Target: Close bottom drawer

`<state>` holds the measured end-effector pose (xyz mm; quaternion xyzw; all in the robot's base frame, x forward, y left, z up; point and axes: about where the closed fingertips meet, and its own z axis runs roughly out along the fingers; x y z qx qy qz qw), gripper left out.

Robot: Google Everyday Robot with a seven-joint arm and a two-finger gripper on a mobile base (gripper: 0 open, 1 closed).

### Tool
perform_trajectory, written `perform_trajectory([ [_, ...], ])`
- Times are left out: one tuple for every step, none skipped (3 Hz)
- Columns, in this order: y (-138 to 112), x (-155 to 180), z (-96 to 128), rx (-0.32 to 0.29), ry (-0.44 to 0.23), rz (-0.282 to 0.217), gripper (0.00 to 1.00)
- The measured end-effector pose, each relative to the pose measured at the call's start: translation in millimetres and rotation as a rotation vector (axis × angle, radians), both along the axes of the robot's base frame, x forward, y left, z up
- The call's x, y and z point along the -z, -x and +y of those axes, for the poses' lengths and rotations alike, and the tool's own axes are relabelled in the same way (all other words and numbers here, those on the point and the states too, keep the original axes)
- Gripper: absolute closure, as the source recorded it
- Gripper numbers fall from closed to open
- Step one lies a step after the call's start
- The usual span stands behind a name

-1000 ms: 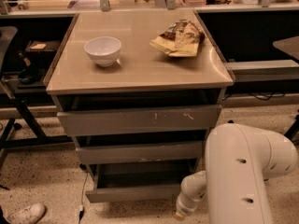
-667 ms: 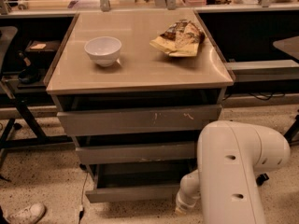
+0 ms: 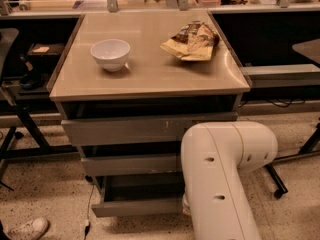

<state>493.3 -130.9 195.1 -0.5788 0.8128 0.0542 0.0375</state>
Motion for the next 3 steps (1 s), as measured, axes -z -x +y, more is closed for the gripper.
perform_trajectory([
  [-0.2, 0.1, 0.6, -0.002, 0.001, 0.000, 1.00],
  [-0.2, 0.1, 0.6, -0.002, 0.001, 0.000, 0.82],
  [-0.2, 0.1, 0.6, -0.002, 0.001, 0.000, 0.59],
])
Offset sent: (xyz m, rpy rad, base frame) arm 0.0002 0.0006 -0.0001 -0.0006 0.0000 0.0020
